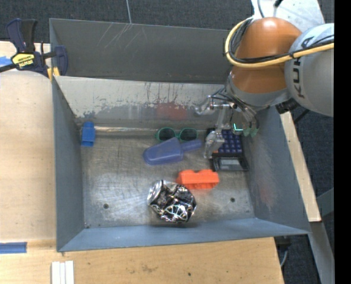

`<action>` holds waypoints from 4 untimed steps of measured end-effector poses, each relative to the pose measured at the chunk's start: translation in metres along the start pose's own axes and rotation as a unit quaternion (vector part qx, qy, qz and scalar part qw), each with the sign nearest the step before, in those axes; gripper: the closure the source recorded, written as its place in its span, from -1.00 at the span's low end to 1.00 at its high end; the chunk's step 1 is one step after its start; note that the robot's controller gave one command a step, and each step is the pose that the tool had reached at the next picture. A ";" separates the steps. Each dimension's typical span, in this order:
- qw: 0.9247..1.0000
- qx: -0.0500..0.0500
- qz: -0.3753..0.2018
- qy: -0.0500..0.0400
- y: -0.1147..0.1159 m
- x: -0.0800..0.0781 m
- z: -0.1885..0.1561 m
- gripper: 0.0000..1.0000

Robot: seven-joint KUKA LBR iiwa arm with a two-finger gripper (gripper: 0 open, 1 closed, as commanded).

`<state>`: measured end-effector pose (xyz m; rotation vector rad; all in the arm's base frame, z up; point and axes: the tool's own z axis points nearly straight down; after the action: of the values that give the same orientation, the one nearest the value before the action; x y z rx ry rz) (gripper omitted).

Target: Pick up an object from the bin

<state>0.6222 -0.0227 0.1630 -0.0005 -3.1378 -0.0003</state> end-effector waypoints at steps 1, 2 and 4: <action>1.000 0.000 0.000 -0.004 0.000 -0.002 -0.004 -1.00; 1.000 -0.001 0.028 -0.006 -0.050 0.001 0.029 -1.00; 1.000 0.003 0.013 -0.009 -0.072 -0.002 0.080 -1.00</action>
Offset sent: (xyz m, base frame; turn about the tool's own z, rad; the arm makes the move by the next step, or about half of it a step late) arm -0.0080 -0.1108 -0.0718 0.1285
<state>0.6237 -0.0943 0.0832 -0.0408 -3.1558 0.0089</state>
